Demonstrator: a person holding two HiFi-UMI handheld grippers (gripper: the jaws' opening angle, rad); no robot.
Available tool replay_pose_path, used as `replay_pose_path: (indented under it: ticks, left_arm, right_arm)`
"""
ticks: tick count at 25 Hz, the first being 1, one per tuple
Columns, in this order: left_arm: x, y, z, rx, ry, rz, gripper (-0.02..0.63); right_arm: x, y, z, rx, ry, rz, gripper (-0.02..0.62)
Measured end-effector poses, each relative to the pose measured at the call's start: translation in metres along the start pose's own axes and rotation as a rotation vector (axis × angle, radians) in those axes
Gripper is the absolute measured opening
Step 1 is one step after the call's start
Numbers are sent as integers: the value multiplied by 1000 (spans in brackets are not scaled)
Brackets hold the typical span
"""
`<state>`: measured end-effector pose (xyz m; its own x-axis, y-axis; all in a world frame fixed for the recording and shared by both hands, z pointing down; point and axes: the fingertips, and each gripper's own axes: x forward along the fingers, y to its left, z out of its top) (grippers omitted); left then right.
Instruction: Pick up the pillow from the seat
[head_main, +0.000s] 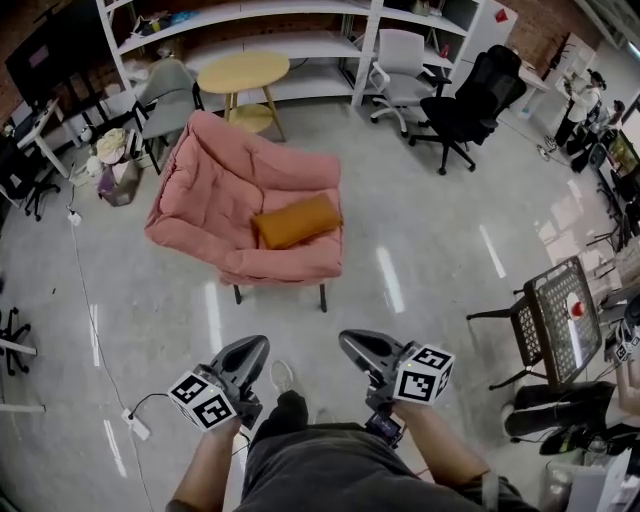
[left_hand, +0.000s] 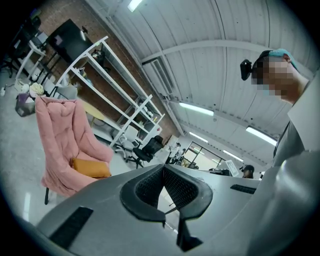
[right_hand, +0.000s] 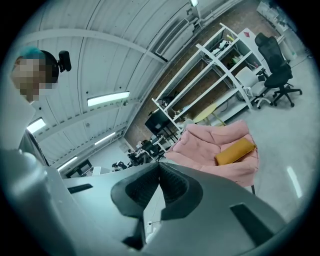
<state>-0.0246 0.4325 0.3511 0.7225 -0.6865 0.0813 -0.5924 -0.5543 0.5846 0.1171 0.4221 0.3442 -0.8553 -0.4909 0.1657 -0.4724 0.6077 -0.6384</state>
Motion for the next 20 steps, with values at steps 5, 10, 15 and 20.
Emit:
replay_pose_path:
  ticks: [5, 10, 15, 20]
  left_arm:
    - [15, 43, 31, -14, 15, -20, 11]
    - [28, 82, 64, -6, 21, -43, 11]
    - [35, 120, 93, -3, 28, -59, 11]
    - [50, 145, 111, -5, 33, -70, 11]
  right_arm:
    - [48, -16, 25, 51, -35, -7, 8]
    - [90, -30, 50, 49, -60, -27, 8]
    - [129, -42, 70, 50, -79, -56, 8]
    - [154, -58, 82, 54, -74, -74, 8]
